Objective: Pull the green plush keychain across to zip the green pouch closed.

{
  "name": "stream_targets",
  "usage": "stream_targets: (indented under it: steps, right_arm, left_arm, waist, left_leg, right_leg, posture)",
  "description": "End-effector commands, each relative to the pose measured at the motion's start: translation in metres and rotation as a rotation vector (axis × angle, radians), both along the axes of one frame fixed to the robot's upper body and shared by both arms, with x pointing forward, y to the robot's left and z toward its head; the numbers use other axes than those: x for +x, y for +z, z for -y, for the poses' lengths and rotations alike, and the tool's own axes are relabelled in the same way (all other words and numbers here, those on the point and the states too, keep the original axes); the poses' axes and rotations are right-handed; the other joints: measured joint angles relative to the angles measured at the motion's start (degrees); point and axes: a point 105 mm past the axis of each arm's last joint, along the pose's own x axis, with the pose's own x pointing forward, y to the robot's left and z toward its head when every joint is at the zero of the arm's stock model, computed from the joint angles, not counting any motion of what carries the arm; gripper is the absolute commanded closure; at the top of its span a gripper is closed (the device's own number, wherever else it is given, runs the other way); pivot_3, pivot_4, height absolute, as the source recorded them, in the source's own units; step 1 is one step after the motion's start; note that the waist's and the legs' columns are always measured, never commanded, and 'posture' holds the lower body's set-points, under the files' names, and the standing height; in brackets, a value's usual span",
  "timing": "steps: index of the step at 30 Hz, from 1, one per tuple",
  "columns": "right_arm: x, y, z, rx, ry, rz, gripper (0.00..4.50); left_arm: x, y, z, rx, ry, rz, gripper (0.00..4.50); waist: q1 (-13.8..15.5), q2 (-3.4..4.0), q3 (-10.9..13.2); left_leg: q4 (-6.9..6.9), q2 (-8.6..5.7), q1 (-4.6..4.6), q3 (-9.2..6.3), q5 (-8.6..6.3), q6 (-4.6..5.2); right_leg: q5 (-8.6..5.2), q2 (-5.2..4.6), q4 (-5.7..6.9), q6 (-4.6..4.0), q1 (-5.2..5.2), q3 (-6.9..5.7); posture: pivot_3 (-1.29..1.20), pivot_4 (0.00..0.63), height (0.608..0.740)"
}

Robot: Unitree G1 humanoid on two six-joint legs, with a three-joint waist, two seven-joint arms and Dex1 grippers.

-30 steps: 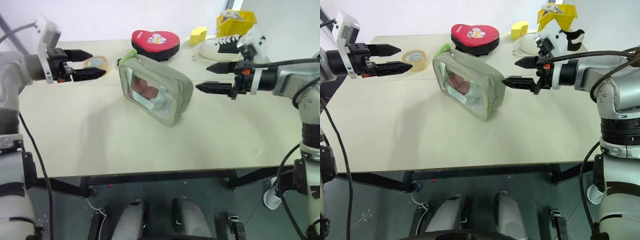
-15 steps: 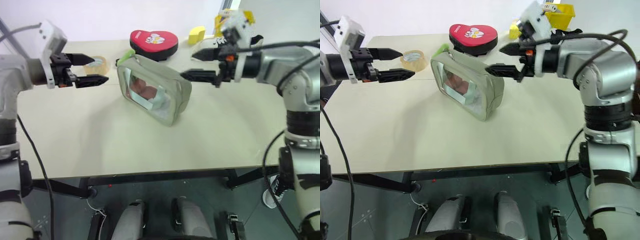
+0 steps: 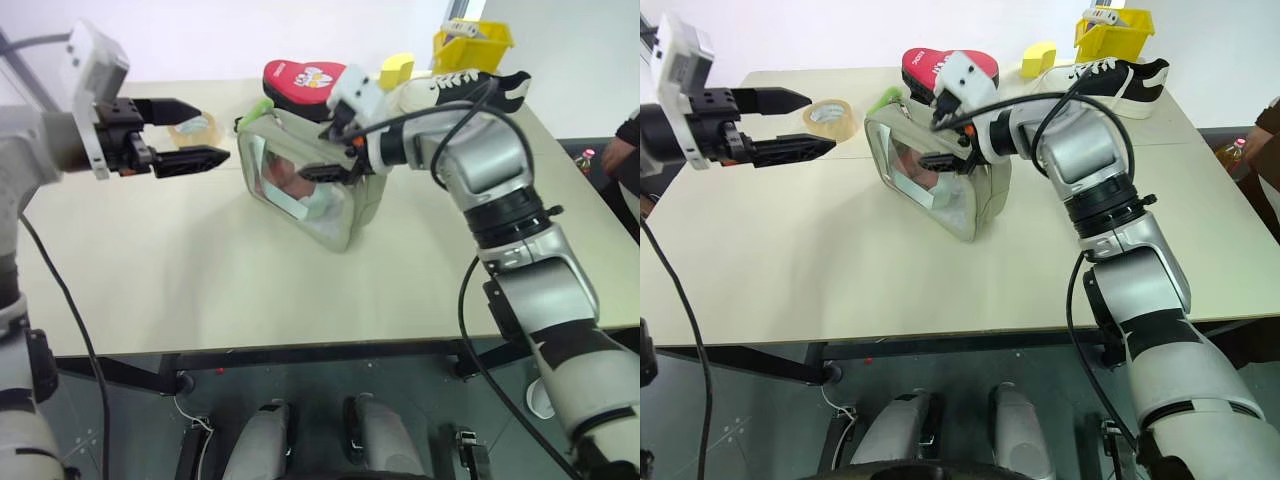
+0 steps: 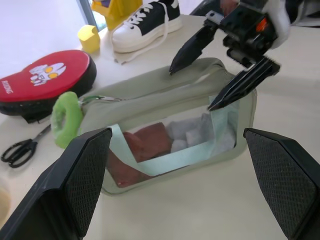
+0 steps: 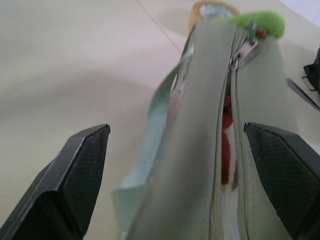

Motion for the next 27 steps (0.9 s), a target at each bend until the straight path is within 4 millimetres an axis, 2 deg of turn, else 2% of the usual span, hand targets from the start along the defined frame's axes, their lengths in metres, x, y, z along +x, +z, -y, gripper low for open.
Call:
stream_targets:
  steps: [1, 4, 7, 10, 12, 15, 20, 23, 25, 27]
  right_arm:
    - [0.000, -0.004, -0.005, -0.104, 0.088, 0.077, 0.27]
    - [0.002, -0.011, -0.001, -0.161, 0.128, 0.097, 1.40]
    - [0.004, -0.010, 0.002, -0.171, 0.148, 0.117, 3.07]
    - [0.002, 0.003, 0.007, -0.196, 0.216, 0.209, 4.47]
    - [-0.004, 0.015, 0.013, -0.227, 0.291, 0.293, 4.47]
    - [-0.012, 0.024, 0.030, -0.415, 0.444, 0.550, 4.47]
    - [-0.012, 0.026, 0.053, -0.498, 0.515, 0.587, 4.47]
    - [-0.008, 0.016, 0.062, -0.547, 0.520, 0.621, 4.47]
    - [-0.005, 0.000, 0.069, -0.631, 0.540, 0.653, 4.47]
    - [-0.005, -0.010, 0.073, -0.641, 0.548, 0.639, 4.47]
  left_arm:
    - [-0.010, 0.010, 0.003, -0.014, 0.000, 0.060, 0.00]
    - [-0.011, 0.009, 0.003, -0.027, 0.011, 0.062, 0.00]
    - [-0.010, 0.009, 0.002, -0.039, 0.027, 0.067, 0.00]
    - [-0.007, 0.005, -0.003, -0.045, 0.056, 0.063, 0.00]
    - [-0.006, 0.003, -0.006, -0.046, 0.068, 0.059, 0.00]
    - [-0.002, 0.002, -0.010, -0.055, 0.089, 0.058, 0.00]
    - [-0.001, -0.002, -0.002, -0.055, 0.061, 0.051, 0.00]
    - [0.000, -0.003, 0.001, -0.061, 0.053, 0.052, 0.00]
    - [0.001, -0.004, 0.002, -0.067, 0.051, 0.048, 0.00]
    - [0.000, -0.007, 0.005, -0.065, 0.042, 0.043, 0.00]
  waist:
    - [-0.1, 0.00, 0.0]
    - [-0.1, 0.00, 0.0]
    - [-0.1, 0.00, 0.0]
    - [-0.1, 0.00, 0.0]
    - [-0.1, 0.01, 0.0]
    - [0.2, 0.00, 0.0]
    - [-0.1, 0.00, 0.0]
    - [-0.3, 0.00, 0.0]
    - [-0.3, 0.00, 0.0]
    - [-0.2, 0.01, 0.0]
  left_leg:
    - [0.00, 0.00, 0.00, 0.00, 0.00, 0.00]
    - [0.00, 0.00, 0.01, 0.00, 0.01, -0.02]
    - [0.00, 0.00, 0.04, -0.01, 0.03, -0.05]
    - [0.00, 0.00, 0.06, -0.02, 0.04, -0.07]
    - [0.00, 0.00, 0.05, -0.01, 0.05, -0.10]
    - [-0.02, 0.00, 0.02, -0.02, 0.10, -0.18]
    - [-0.03, -0.01, 0.02, 0.00, 0.16, -0.30]
    - [-0.05, 0.01, 0.05, 0.00, 0.17, -0.32]
    - [-0.05, 0.01, 0.04, 0.00, 0.18, -0.33]
    - [-0.05, 0.01, 0.04, 0.00, 0.20, -0.37]
  right_leg:
    - [0.00, 0.00, 0.01, 0.00, -0.01, 0.00]
    - [0.00, 0.01, 0.02, 0.00, -0.01, 0.00]
    - [0.00, 0.02, 0.05, 0.00, 0.00, 0.00]
    - [0.00, 0.02, 0.06, -0.01, 0.01, 0.00]
    - [0.00, 0.01, 0.05, -0.01, 0.01, 0.00]
    - [0.00, 0.02, 0.00, 0.00, 0.00, -0.01]
    - [0.00, 0.02, -0.05, 0.00, 0.03, -0.01]
    - [0.00, 0.03, -0.02, -0.01, 0.02, 0.00]
    - [0.00, 0.03, -0.02, -0.01, 0.01, 0.00]
    - [0.00, 0.02, -0.02, -0.01, 0.01, 0.01]
  posture:
    - [0.00, 0.150, 0.740]
    - [0.00, 0.150, 0.740]
    - [0.00, 0.150, 0.740]
    - [0.00, 0.150, 0.740]
    - [0.00, 0.150, 0.740]
    - [0.00, 0.150, 0.740]
    - [0.00, 0.150, 0.740]
    - [0.00, 0.150, 0.740]
    - [0.00, 0.150, 0.740]
    - [0.00, 0.150, 0.740]
